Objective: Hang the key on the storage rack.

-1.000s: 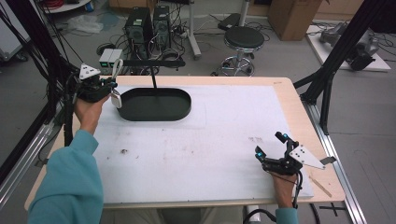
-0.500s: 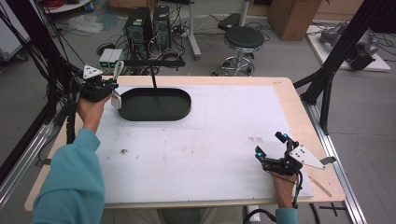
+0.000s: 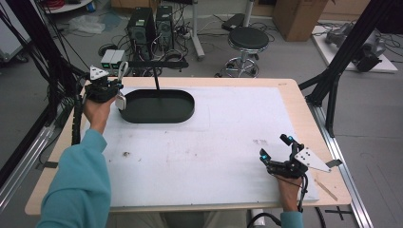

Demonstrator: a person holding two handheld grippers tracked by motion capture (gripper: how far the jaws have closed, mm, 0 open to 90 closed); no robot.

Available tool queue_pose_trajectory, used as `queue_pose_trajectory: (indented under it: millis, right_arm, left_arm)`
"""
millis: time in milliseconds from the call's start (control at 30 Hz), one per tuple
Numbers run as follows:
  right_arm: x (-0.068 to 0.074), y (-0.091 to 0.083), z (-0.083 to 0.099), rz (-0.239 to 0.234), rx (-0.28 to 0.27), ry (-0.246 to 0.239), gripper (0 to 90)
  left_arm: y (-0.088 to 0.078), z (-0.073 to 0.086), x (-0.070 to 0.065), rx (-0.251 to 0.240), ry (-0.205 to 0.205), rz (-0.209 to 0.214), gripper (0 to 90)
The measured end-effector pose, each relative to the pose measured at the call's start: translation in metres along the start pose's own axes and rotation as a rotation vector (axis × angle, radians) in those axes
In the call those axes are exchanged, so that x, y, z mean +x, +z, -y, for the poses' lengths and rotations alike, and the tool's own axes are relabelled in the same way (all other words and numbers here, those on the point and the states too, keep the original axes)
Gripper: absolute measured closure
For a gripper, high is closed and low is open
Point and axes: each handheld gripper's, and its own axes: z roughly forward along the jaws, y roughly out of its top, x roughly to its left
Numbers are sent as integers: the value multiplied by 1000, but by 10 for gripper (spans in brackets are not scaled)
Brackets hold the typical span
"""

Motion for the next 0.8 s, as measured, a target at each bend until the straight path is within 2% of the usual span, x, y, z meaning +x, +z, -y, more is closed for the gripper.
queue_pose_trajectory:
  millis: [33,233,400,533,700,800]
  right_arm:
    - [0,0,0,0,0,1,9]
    - [0,0,0,0,-1,-1,9]
    - [0,0,0,-1,0,0,9]
    - [0,0,0,0,0,1,8]
    - [0,0,0,-2,-1,-1,9]
    - [0,0,0,-1,0,1,9]
  left_arm:
    - [0,-1,-1,1,14,-5,815]
    - [5,-4,-3,-5,-1,-12,815]
    - [9,-1,-1,14,-11,-20,815]
    - [11,1,-1,27,-3,-26,815]
    - [16,5,0,49,-19,-27,815]
    - [17,6,0,50,-6,-29,815]
